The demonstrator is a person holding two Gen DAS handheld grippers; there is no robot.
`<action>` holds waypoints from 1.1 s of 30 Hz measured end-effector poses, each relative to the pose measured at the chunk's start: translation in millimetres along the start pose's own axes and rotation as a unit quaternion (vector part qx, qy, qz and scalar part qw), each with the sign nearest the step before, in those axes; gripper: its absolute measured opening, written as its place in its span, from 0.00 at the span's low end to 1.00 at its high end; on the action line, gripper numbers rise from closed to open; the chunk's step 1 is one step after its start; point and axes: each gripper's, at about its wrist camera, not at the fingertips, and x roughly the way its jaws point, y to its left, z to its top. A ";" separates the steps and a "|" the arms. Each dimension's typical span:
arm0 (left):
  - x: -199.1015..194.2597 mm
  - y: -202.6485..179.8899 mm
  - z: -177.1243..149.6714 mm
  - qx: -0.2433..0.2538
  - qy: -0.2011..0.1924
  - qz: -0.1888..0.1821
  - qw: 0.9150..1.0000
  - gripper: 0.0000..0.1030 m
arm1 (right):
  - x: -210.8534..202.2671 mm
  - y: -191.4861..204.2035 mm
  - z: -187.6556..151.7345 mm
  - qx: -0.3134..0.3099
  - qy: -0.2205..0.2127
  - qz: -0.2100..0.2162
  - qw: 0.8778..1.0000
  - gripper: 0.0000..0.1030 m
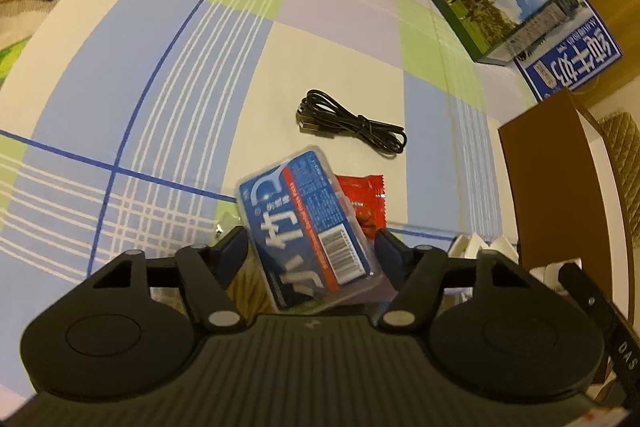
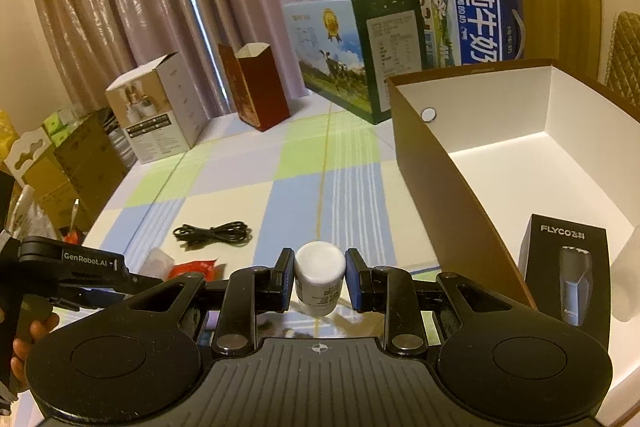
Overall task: Organize objects
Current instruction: 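Carry the cotton-swab box with left tool while right tool carries bottle to box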
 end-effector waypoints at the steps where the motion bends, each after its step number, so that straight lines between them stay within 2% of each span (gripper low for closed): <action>1: -3.2 -0.5 -1.8 0.006 -0.002 0.001 1.000 0.57 | -2.9 0.7 -0.9 0.000 -0.001 0.003 1.000 0.23; 8: -26.0 -2.1 -16.3 0.033 -0.016 0.012 0.999 0.55 | -25.7 3.4 -2.9 0.002 -0.012 0.016 1.000 0.23; 17: -58.5 -30.5 -44.3 0.098 -0.038 0.013 0.994 0.55 | -63.1 -5.9 -5.7 0.006 -0.029 0.017 0.999 0.23; 25: -84.7 -59.3 -78.1 0.124 -0.043 -0.017 0.991 0.55 | -101.4 -22.2 -3.8 0.009 -0.051 0.019 0.998 0.23; 33: -106.2 -111.5 -87.9 0.162 -0.070 -0.055 0.983 0.55 | -129.0 -48.9 6.1 0.009 -0.072 0.014 0.997 0.23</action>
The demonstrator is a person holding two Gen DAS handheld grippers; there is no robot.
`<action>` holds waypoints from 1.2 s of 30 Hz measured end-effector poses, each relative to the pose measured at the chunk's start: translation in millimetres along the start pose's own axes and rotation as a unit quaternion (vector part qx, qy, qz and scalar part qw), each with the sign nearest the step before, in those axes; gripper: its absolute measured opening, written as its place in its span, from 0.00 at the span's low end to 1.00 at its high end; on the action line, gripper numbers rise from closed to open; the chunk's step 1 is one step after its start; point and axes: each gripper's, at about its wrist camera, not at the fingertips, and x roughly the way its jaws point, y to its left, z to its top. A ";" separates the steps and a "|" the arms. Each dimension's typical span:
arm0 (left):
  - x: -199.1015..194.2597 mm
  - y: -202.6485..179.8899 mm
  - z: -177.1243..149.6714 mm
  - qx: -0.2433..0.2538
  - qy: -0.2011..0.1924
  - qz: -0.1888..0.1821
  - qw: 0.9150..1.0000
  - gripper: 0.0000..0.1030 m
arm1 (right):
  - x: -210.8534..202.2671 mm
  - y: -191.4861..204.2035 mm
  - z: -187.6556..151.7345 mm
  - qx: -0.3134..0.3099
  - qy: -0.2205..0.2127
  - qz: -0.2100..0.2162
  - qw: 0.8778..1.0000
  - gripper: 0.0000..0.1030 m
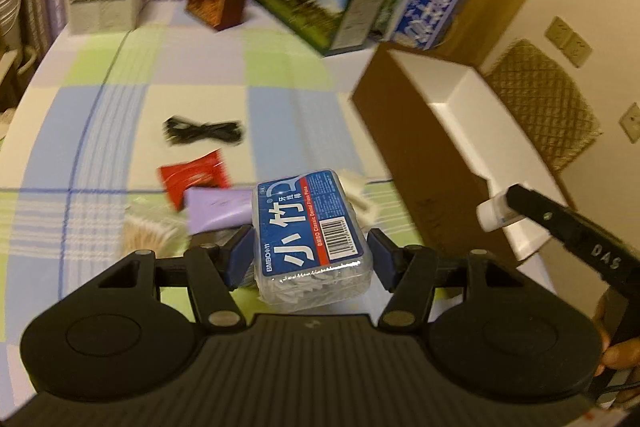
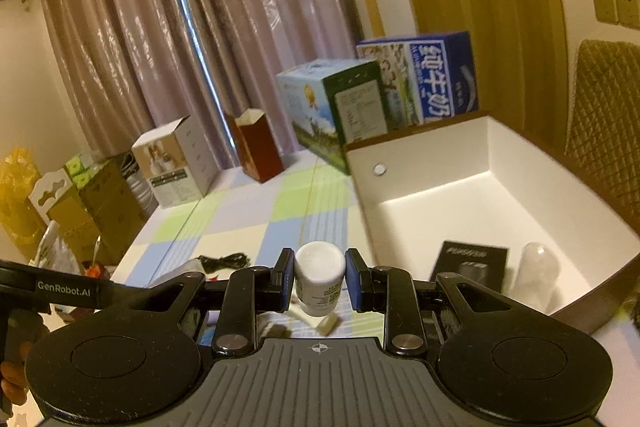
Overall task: Organize objects
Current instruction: 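Carry the cotton-swab box with left tool while right tool carries bottle to box, then release the cotton-swab box into cardboard box with left tool while right tool releases bottle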
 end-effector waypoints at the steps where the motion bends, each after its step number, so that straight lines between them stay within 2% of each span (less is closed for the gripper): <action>1: -0.4 -7.8 2.1 0.006 -0.003 -0.005 1.000 0.55 | -2.7 -4.2 2.6 0.000 -0.003 -0.002 1.000 0.23; 11: 17.9 -83.3 25.9 0.053 -0.021 -0.050 0.997 0.55 | -15.5 -55.4 31.2 -0.005 -0.022 -0.026 0.999 0.23; 19: 54.3 -138.1 49.1 0.071 -0.023 -0.073 0.995 0.55 | 0.2 -102.9 52.3 -0.008 -0.017 -0.037 0.999 0.23; 26: 93.5 -175.7 73.0 0.082 -0.020 -0.065 0.994 0.55 | 28.2 -136.3 65.3 -0.016 0.000 -0.037 0.999 0.23; 36: 156.1 -199.8 92.0 0.099 0.010 -0.021 0.995 0.55 | 62.6 -167.2 70.1 -0.012 0.036 -0.037 0.999 0.23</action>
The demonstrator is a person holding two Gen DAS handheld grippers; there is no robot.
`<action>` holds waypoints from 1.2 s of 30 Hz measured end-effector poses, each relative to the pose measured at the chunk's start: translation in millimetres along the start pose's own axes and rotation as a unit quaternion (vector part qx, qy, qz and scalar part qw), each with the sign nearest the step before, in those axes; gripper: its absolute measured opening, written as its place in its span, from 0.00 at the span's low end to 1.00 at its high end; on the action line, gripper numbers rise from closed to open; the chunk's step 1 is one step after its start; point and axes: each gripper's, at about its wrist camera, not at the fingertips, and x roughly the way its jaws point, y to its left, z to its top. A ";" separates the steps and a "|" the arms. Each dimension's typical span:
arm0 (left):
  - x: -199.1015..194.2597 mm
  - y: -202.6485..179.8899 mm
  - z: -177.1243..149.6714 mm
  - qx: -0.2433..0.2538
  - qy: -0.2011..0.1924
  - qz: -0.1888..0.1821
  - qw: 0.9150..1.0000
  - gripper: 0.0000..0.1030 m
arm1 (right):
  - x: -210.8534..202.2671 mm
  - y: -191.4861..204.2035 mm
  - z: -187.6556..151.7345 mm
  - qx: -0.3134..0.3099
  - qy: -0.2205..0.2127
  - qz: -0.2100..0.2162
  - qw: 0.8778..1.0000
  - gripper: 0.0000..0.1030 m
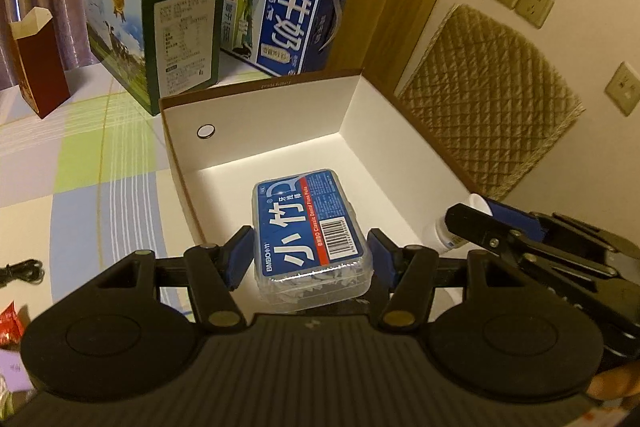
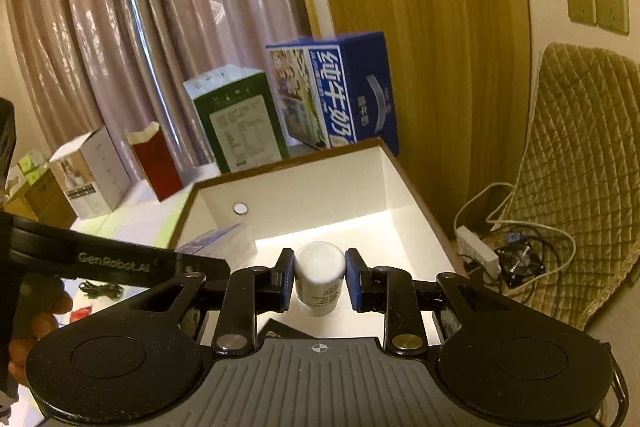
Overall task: Organize objects
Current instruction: 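Release the cotton-swab box into cardboard box with left tool while right tool releases bottle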
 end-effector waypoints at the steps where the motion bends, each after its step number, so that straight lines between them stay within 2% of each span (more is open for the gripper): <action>1: 5.6 -0.6 2.2 0.002 0.004 0.004 1.000 0.55 | 2.6 -2.1 0.1 0.002 0.003 0.001 1.000 0.23; 11: 45.4 -7.1 16.6 0.024 0.028 0.031 0.999 0.55 | 18.2 -15.3 5.4 0.007 0.017 -0.004 1.000 0.23; 20: 71.3 -5.7 28.9 0.025 0.038 0.045 0.998 0.55 | 28.3 -20.3 9.3 0.007 0.030 -0.011 0.999 0.23; 27: 91.6 -5.4 28.9 0.044 0.049 0.066 0.996 0.55 | 39.6 -22.2 11.8 0.009 0.042 -0.015 0.999 0.23; 29: 93.7 -6.7 29.0 0.054 0.051 0.072 0.995 0.61 | 42.7 -23.5 12.6 0.013 0.046 -0.016 0.999 0.23; 33: 91.8 -3.3 29.5 0.047 0.053 0.063 0.995 0.63 | 48.5 -25.2 14.0 0.017 0.051 -0.018 0.998 0.24; 34: 90.5 -2.8 29.5 0.047 0.054 0.061 0.996 0.66 | 49.6 -25.7 15.2 0.021 0.052 -0.015 0.998 0.25; 35: 88.6 -2.4 29.4 0.047 0.054 0.058 0.996 0.68 | 50.1 -26.9 16.4 0.027 0.051 -0.012 0.998 0.26; 36: 86.5 -2.4 29.4 0.047 0.052 0.057 0.996 0.73 | 50.0 -27.7 17.6 0.032 0.047 -0.011 0.998 0.33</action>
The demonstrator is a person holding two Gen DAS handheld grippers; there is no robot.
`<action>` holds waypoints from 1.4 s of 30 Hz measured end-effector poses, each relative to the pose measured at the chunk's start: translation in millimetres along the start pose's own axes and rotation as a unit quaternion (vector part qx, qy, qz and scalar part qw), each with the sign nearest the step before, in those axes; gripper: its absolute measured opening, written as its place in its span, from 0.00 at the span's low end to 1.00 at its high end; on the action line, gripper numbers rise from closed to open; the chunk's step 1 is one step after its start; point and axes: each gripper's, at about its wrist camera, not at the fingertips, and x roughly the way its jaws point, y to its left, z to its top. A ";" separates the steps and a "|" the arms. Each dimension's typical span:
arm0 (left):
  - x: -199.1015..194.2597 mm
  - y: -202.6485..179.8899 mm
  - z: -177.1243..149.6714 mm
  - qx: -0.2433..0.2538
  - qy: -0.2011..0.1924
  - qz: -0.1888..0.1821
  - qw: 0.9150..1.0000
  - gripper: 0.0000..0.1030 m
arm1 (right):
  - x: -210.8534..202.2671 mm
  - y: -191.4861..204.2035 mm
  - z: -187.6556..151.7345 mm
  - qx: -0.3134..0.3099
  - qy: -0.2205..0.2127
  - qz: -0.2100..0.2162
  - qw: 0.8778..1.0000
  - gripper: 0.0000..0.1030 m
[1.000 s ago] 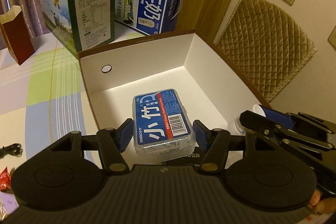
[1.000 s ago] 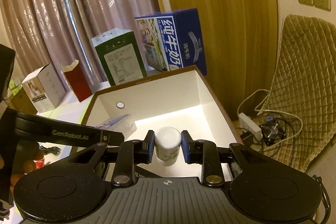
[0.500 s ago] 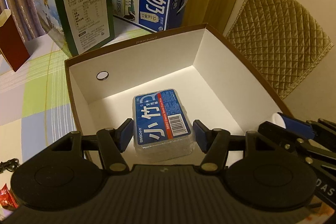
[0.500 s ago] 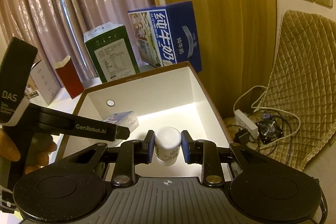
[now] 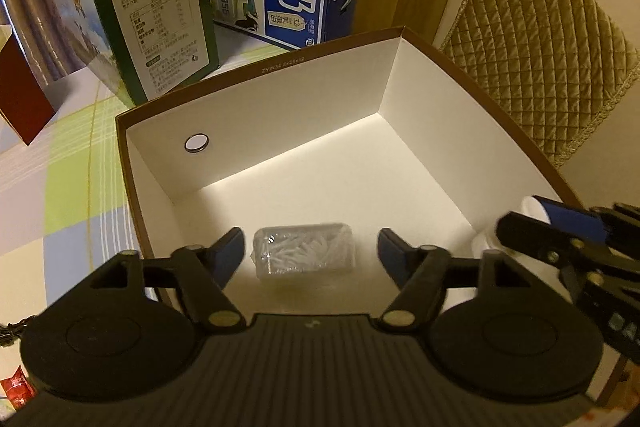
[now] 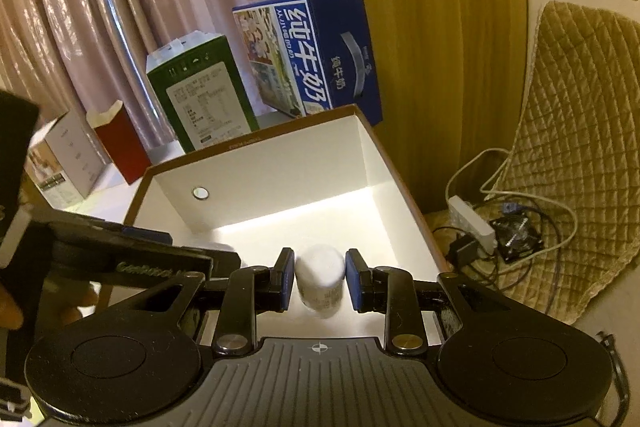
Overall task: Organize objects
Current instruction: 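Release the cotton-swab box into cardboard box with left tool while right tool releases bottle, then withdraw both open tools from the cardboard box back over the table items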
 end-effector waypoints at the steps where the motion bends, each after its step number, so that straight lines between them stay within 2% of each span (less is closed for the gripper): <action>1: -2.8 0.2 -0.4 0.001 -0.003 -0.001 1.000 0.74 | -1.2 -0.4 1.0 0.003 -0.004 0.000 1.000 0.48; 3: -8.8 0.3 -0.5 0.004 -0.008 -0.003 1.000 0.75 | -6.1 0.0 2.7 0.002 -0.018 0.000 1.000 0.55; 6: -19.6 1.2 -1.6 0.006 -0.015 -0.009 1.000 0.81 | -12.1 0.3 4.7 0.001 -0.019 0.002 1.000 0.55; 8: -27.3 1.0 -3.2 0.011 -0.019 -0.010 1.000 0.82 | -16.9 -1.1 4.5 0.007 -0.019 0.005 1.000 0.56; 10: -35.4 1.2 -5.5 0.012 -0.021 -0.009 1.000 0.86 | -22.9 -2.3 2.5 0.013 -0.017 0.004 1.000 0.60; 22: -91.0 15.6 -37.4 -0.023 -0.032 -0.008 0.999 0.90 | -70.0 2.3 -24.1 0.027 -0.014 0.013 0.999 0.77; 27: -112.5 17.5 -51.4 -0.036 -0.035 -0.005 0.999 0.91 | -87.7 11.3 -33.3 0.028 -0.013 0.014 0.999 0.81; 42: -154.6 2.5 -96.5 -0.014 -0.029 -0.023 0.999 0.92 | -129.5 34.9 -68.2 0.027 -0.010 0.002 1.000 0.86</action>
